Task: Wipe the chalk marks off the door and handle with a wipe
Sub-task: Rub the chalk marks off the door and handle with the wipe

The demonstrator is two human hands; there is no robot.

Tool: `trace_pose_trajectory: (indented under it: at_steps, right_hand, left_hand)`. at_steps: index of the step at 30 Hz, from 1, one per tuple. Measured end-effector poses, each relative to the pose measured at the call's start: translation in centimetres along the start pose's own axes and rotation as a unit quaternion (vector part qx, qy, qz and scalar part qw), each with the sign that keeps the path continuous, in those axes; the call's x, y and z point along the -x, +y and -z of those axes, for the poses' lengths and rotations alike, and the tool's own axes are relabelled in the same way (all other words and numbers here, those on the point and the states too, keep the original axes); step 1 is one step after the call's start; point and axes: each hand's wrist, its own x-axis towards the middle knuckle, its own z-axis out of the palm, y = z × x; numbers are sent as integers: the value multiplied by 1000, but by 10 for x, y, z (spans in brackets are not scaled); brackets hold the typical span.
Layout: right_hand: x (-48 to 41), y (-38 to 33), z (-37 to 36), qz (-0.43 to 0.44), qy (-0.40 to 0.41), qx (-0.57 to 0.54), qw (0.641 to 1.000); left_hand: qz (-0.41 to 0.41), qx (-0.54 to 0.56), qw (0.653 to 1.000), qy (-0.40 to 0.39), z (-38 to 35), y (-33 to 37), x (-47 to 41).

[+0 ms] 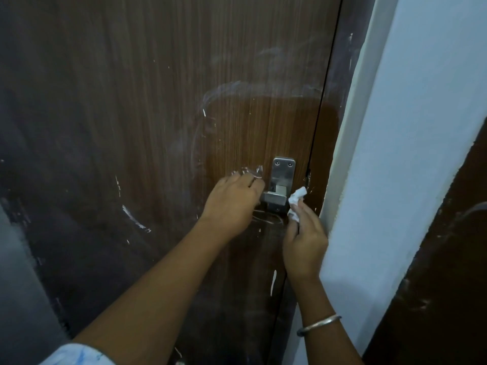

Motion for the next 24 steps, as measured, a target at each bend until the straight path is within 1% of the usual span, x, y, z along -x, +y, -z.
trace_pose_trajectory:
  at_steps: [2, 6, 8, 10, 11, 14, 17, 19, 22, 24]
  right_hand:
    - [-8, 0, -4, -6, -12, 17, 1000]
    - [5, 16, -9, -19, -51, 58, 997]
    - [23, 25, -12, -63, -71, 55, 994]
    - [32, 28, -15, -133, -50, 22, 990]
    - [30, 27, -18, -150, -28, 9, 988]
    - [20, 21, -25, -141, 16, -8, 990]
    - [19, 17, -32, -95, -27, -1, 995]
    - [22, 20, -33, -89, -29, -7, 996]
    - [20, 24, -31, -154, 45, -42, 986]
    - [19, 21, -33, -175, 61, -48, 981]
  left_hand:
    - [6, 4, 999, 31, 5, -6, 4]
    - [20, 25, 999, 32, 13, -9, 5]
    - [33, 30, 998, 37, 11, -7, 4]
    - [50, 41, 997, 44, 9, -7, 5]
    - [58, 44, 996, 48, 9, -8, 5]
    - [69, 57, 994, 59, 10, -7, 5]
    - [77, 58, 994, 61, 10, -8, 4]
    - [72, 70, 993, 65, 9, -10, 5]
    - [65, 84, 992, 75, 9, -11, 5]
    - [66, 80, 992, 75, 8, -10, 5]
